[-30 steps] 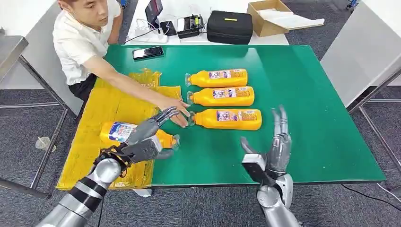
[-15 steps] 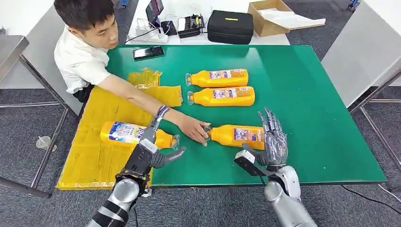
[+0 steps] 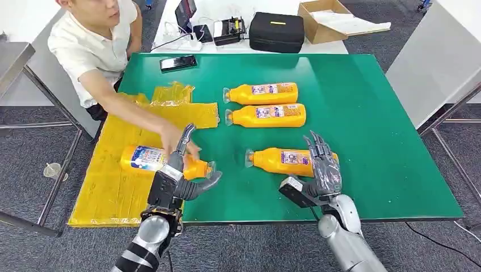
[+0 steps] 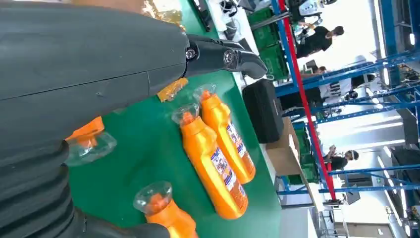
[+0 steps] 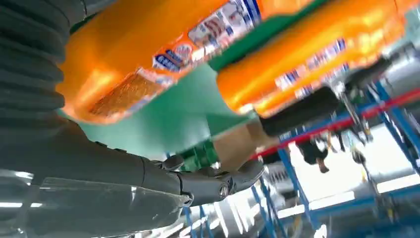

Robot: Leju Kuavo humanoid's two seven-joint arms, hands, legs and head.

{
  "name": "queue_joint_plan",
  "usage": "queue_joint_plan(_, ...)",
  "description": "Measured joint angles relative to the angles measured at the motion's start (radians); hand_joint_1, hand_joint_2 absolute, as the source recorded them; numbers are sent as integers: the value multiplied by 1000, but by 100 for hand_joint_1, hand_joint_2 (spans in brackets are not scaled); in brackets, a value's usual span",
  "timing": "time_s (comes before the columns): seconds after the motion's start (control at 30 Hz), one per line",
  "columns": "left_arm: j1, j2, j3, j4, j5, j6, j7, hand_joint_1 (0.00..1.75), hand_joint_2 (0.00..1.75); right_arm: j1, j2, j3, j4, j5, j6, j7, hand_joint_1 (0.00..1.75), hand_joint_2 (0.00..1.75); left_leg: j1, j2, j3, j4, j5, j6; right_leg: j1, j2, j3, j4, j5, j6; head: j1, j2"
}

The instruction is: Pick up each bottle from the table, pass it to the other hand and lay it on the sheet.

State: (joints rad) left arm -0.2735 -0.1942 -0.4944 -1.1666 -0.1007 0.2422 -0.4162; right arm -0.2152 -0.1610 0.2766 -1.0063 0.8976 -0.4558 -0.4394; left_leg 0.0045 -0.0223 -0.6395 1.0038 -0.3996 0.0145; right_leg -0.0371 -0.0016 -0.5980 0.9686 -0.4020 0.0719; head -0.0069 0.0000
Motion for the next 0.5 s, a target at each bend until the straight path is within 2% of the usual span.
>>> queue_joint_plan(0.2,0,-4,0,-1,17,5,28,0,175,-10,-47,45,11,31,151,90,0,175,0,0,0,0,0,0,0,0,0,0,0,0,0,0)
queue_joint_plan(0.33,9,-4,0,-7,17,5,43,0,175,-21,-121,88,-17,89,211,174,0,175,-1,0,-1,0,0,0,-2,0,0,0,0,0,0,0)
queue_joint_plan(0.5,13,-4,0,-8,15,3,47,0,175,-63,-191,112,-26,49,313,196,0,175,-2,0,0,0,0,0,-2,0,0,0,0,0,0,0)
